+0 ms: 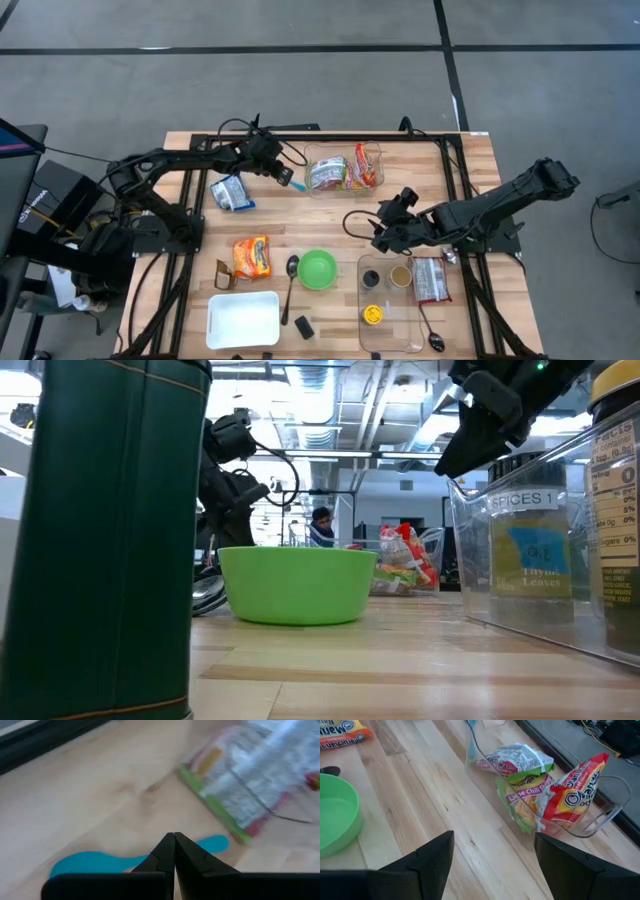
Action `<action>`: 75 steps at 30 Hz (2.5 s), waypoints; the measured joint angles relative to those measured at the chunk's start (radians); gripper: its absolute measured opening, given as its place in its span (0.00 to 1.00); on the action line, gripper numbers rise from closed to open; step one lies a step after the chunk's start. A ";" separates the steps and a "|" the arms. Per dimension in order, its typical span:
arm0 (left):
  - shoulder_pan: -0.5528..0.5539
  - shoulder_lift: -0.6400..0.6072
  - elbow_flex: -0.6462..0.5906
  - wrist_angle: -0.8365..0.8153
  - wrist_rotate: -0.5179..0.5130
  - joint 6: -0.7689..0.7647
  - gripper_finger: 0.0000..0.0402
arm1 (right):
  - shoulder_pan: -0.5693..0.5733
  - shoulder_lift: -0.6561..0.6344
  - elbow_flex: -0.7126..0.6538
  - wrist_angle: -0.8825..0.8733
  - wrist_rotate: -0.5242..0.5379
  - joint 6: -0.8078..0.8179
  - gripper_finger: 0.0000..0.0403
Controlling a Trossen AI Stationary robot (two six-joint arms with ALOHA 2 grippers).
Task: Pick & Place Food Item
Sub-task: Put the blue baby spoon into the white bin
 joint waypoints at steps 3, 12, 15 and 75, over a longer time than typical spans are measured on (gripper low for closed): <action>0.004 0.000 0.000 0.008 -0.033 -0.060 0.00 | 0.000 -0.002 0.000 0.007 0.000 -0.008 0.67; 0.001 0.024 0.000 0.023 -0.036 -0.114 0.00 | 0.000 -0.003 0.000 0.115 -0.001 -0.100 0.67; -0.001 0.066 -0.001 0.040 -0.040 -0.130 0.00 | 0.003 -0.003 0.000 0.136 -0.007 -0.149 0.67; -0.037 0.191 -0.009 0.089 -0.113 -0.137 0.00 | 0.014 -0.003 0.000 0.151 -0.005 -0.208 0.67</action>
